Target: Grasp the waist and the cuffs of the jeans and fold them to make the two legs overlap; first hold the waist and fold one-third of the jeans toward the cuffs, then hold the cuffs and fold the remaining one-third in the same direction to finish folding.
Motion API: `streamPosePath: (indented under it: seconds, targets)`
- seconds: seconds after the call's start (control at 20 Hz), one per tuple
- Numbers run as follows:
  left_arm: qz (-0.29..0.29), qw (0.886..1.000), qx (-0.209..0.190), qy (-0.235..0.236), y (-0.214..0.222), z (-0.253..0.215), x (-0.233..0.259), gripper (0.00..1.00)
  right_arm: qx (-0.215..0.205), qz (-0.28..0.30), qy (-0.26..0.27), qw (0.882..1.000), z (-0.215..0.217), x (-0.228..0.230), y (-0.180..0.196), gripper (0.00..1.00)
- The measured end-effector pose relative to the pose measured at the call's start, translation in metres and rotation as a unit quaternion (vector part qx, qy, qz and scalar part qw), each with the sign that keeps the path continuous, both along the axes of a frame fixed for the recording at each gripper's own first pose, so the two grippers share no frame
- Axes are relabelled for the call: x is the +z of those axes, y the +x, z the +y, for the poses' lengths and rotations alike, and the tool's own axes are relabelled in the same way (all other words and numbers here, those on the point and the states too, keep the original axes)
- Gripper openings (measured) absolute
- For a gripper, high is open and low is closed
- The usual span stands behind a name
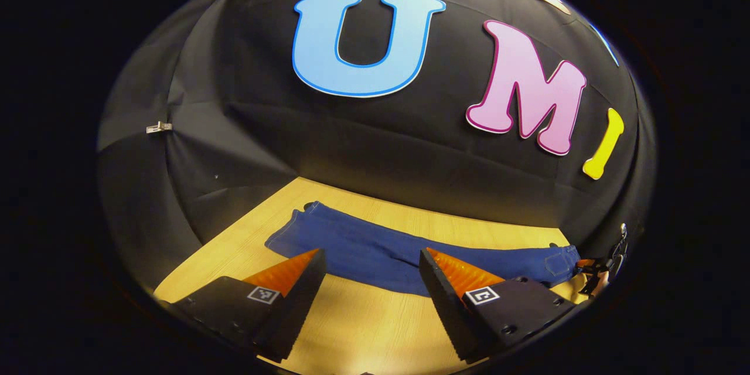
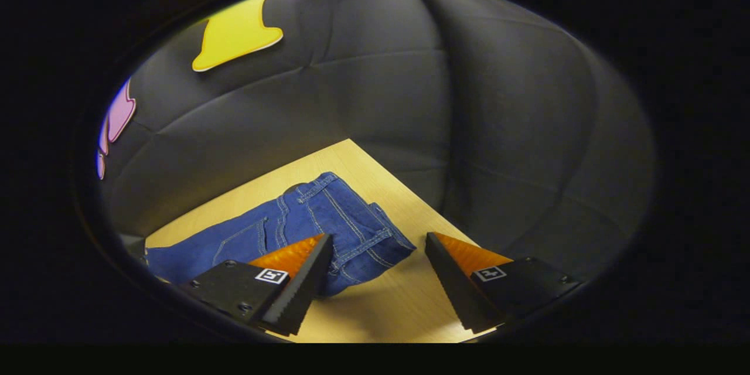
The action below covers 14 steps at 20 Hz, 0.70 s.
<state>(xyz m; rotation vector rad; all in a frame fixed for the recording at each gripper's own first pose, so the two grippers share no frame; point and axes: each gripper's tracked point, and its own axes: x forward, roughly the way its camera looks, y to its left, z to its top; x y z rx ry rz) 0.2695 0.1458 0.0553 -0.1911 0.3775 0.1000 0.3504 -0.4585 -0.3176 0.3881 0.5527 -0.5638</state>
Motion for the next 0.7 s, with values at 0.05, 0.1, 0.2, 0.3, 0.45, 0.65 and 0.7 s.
streamPosePath:
  seconds: [0.05, 0.1, 0.2, 0.3, 0.45, 0.65, 0.7]
  targets:
    - [-0.001, 1.000, -0.001, 0.004, -0.001, -0.002, -0.003, 0.99, 0.002, 0.000, -0.006, 1.000, -0.002, 0.000, 0.000, 0.98]
    - [-0.001, 1.000, -0.004, 0.005, -0.003, -0.006, -0.005, 0.97, 0.006, -0.001, -0.004, 1.000, -0.001, -0.001, 0.002, 0.87]
    - [0.003, 1.000, -0.011, -0.004, -0.006, -0.017, -0.014, 0.97, 0.006, -0.002, -0.007, 1.000, 0.001, -0.002, 0.004, 0.83]
    - [0.007, 1.000, -0.016, -0.013, -0.006, -0.026, -0.023, 0.97, 0.008, -0.004, -0.002, 1.000, 0.005, -0.005, 0.006, 0.72]
    - [0.001, 1.000, -0.012, -0.029, -0.008, -0.030, -0.031, 0.97, 0.008, -0.006, 0.011, 1.000, 0.010, -0.008, 0.010, 0.57]
    - [0.009, 1.000, -0.011, -0.027, -0.014, -0.030, -0.048, 0.97, 0.019, -0.011, -0.006, 1.000, 0.011, 0.000, 0.011, 0.27]
    - [0.011, 1.000, -0.011, -0.025, -0.016, -0.028, -0.051, 0.97, 0.027, -0.009, -0.011, 1.000, 0.011, -0.005, 0.014, 0.13]
